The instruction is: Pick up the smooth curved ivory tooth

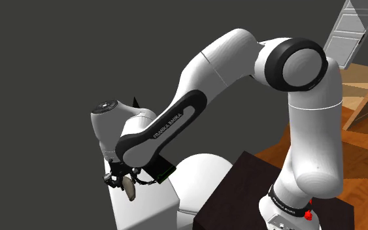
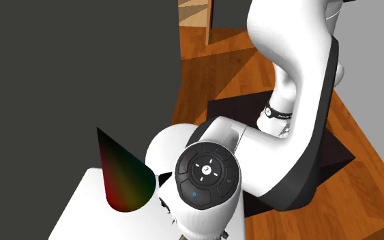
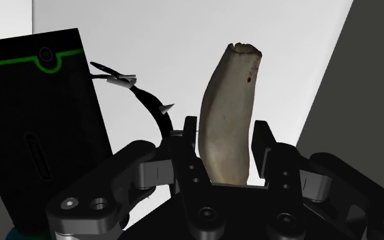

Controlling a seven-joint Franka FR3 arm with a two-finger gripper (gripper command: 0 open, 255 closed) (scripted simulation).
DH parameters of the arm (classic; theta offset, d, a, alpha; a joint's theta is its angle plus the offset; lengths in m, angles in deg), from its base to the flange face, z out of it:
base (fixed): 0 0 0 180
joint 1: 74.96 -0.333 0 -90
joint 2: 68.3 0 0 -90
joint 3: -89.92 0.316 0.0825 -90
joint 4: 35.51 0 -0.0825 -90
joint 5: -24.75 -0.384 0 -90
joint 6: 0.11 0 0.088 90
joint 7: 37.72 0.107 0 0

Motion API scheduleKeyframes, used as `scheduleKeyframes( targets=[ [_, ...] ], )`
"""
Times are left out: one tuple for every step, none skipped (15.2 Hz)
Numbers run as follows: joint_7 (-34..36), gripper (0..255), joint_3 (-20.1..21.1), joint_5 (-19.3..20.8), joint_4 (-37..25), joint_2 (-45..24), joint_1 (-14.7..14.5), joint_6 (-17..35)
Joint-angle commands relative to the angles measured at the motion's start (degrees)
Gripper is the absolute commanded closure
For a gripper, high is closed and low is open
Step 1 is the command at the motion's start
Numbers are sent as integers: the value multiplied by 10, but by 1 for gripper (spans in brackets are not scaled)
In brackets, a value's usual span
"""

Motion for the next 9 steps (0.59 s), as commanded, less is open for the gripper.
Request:
scheduleKeyframes(
  targets=[
    [-3,255,3,-6,-3,9,2,-12],
    [-5,255,5,-9,-5,14,3,-18],
    [-7,255,6,-12,-7,18,4,-24],
    [-9,255,8,-15,-10,23,5,-30],
    [-11,255,9,-18,-12,27,6,-36],
    [-13,255,10,-21,-15,31,7,-43],
    [-14,255,11,-24,-17,36,8,-49],
    [-16,255,13,-27,-20,40,9,-55],
    [-18,255,14,-29,-23,44,10,-62]
  ],
)
